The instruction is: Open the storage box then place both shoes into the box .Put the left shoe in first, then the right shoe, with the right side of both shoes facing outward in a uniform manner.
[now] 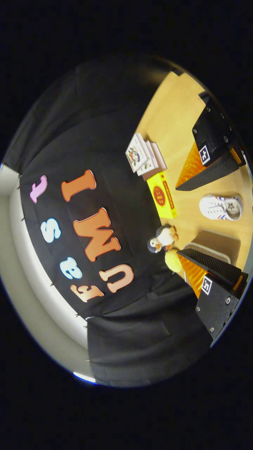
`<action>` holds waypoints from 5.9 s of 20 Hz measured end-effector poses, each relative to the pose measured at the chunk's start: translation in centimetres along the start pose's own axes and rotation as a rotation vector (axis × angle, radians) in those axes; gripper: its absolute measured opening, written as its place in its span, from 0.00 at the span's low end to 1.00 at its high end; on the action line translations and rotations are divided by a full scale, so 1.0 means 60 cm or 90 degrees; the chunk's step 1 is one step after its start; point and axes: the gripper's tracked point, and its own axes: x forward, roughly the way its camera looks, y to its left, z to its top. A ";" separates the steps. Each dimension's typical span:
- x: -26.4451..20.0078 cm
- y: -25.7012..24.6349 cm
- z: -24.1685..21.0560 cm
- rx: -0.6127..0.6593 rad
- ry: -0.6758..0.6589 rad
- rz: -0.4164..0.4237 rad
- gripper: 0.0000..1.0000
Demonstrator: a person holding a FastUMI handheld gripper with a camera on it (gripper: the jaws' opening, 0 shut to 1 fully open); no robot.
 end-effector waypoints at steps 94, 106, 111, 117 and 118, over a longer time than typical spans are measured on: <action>0.117 0.139 -0.120 -0.088 0.205 -0.022 0.98; 0.069 -0.101 -0.206 -0.179 0.292 -0.194 0.88; 0.059 -0.155 -0.275 -0.167 0.373 -0.219 0.72; 0.072 -0.182 -0.335 -0.174 0.444 -0.220 0.62; 0.075 -0.186 -0.343 -0.170 0.454 -0.221 0.62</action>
